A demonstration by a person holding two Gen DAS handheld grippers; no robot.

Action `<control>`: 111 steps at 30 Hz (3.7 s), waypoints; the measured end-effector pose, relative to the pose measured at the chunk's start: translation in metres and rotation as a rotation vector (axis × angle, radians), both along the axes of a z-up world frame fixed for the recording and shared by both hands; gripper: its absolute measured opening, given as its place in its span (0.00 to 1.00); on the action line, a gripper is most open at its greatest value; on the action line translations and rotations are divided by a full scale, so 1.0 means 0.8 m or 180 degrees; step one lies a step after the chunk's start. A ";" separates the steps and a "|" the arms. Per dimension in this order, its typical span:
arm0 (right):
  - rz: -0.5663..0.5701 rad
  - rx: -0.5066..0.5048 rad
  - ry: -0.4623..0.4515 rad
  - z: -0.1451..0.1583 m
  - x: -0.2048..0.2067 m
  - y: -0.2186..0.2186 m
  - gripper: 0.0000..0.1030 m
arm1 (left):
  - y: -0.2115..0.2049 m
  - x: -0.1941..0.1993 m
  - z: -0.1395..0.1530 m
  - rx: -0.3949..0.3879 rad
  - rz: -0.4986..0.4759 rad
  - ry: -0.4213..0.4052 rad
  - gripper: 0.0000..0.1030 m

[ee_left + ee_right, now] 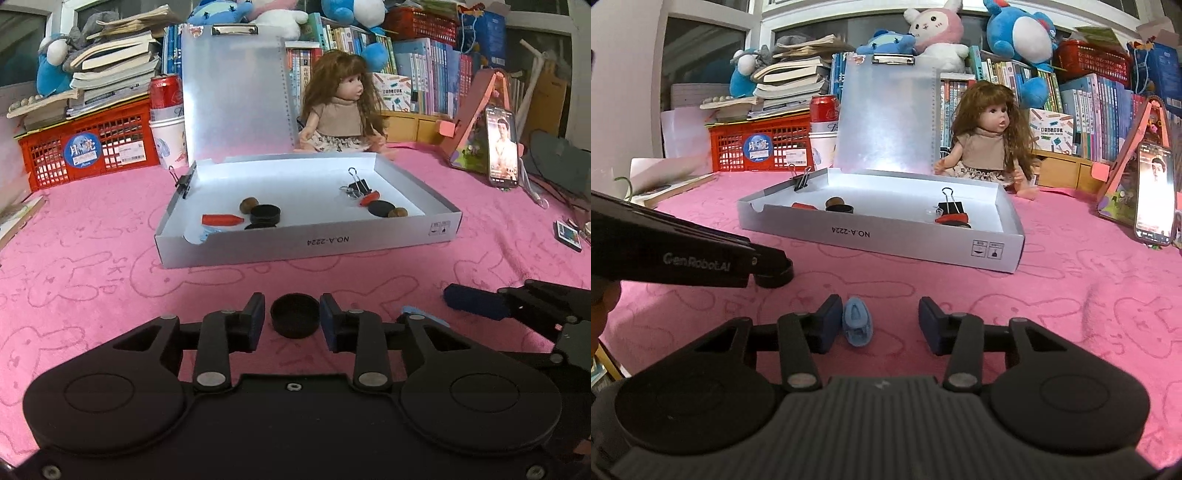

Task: Organize rigid objects
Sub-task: 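Grasp the light blue hair clip with right tool while left tool holds the cap, then carry the black cap and light blue clip with both tools into the box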

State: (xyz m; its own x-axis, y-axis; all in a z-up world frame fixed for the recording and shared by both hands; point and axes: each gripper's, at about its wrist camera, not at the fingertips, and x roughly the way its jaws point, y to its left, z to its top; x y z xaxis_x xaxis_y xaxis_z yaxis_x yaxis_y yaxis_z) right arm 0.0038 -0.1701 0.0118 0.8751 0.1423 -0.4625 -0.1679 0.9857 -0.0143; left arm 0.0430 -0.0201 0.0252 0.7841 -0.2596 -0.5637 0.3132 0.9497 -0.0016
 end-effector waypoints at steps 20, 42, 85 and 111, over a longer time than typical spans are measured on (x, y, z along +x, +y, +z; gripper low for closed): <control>-0.0069 0.0023 -0.0089 0.006 -0.031 -0.032 0.70 | 0.000 0.003 -0.013 0.0018 0.0042 0.0043 0.34; -0.0402 0.0027 -0.0437 -0.023 -0.033 0.021 0.62 | -0.002 0.012 -0.020 0.0043 0.0148 -0.0027 0.37; -0.0527 0.0227 -0.0348 -0.007 -0.010 0.009 0.43 | -0.010 0.016 -0.019 0.0064 0.0221 -0.0034 0.30; -0.0575 0.0309 -0.0342 0.043 0.054 -0.017 0.43 | -0.019 0.084 0.040 -0.0050 0.0327 -0.0158 0.30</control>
State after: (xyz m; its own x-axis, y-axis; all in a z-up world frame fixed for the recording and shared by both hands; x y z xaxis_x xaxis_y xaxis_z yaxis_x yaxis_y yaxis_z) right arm 0.0473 -0.1838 0.0458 0.9339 0.0183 -0.3570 0.0087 0.9972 0.0739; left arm 0.1102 -0.0351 0.0574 0.8339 -0.1850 -0.5199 0.2144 0.9767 -0.0036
